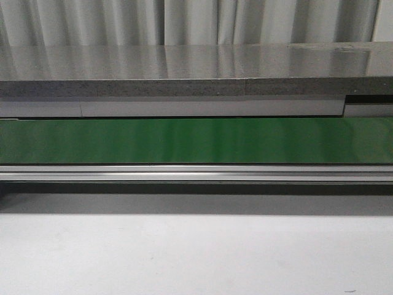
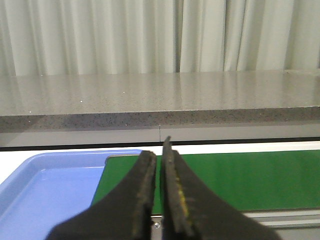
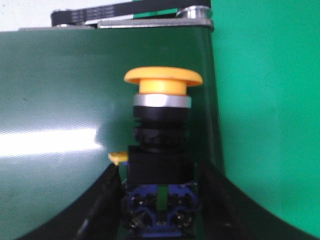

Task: Move button from right to left
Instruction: 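Carry the button over the belt and release it with the right gripper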

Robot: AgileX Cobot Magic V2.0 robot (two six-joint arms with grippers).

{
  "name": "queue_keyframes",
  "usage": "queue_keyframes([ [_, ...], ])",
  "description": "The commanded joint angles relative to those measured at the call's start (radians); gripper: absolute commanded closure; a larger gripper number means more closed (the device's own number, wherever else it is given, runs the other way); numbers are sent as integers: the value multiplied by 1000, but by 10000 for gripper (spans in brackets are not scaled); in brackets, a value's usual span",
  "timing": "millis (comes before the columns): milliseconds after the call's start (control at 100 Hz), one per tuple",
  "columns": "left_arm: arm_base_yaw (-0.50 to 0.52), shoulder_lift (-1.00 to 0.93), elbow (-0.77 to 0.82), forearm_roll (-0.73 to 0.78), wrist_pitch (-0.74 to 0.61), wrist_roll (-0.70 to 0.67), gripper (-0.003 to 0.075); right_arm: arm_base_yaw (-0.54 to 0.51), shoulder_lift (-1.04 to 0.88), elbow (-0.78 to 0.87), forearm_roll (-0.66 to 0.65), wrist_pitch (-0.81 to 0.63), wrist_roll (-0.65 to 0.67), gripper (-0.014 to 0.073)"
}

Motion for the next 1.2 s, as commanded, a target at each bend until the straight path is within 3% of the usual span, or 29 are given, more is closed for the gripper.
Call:
queue_keyframes([
  [0, -9, -37, 41, -9, -89, -9, 715, -1, -42, -22, -4, -29, -8, 373],
  [210, -9, -37, 41, -9, -89, -9, 715, -1, -42, -22, -4, -26, -8, 133],
  [290, -9, -37, 41, -9, -89, -9, 715, -1, -42, -22, -4, -26, -8, 93],
  [730, -9, -37, 41, -9, -89, -9, 715, -1, -175, -22, -4, -53, -8, 95],
  [940, -9, -37, 41, -9, -89, -9, 715, 10, -353, 14, -3, -102, -9, 95],
  [1190, -9, -37, 41, -9, -89, -9, 715, 120, -619, 176, -3, -212, -10, 95],
])
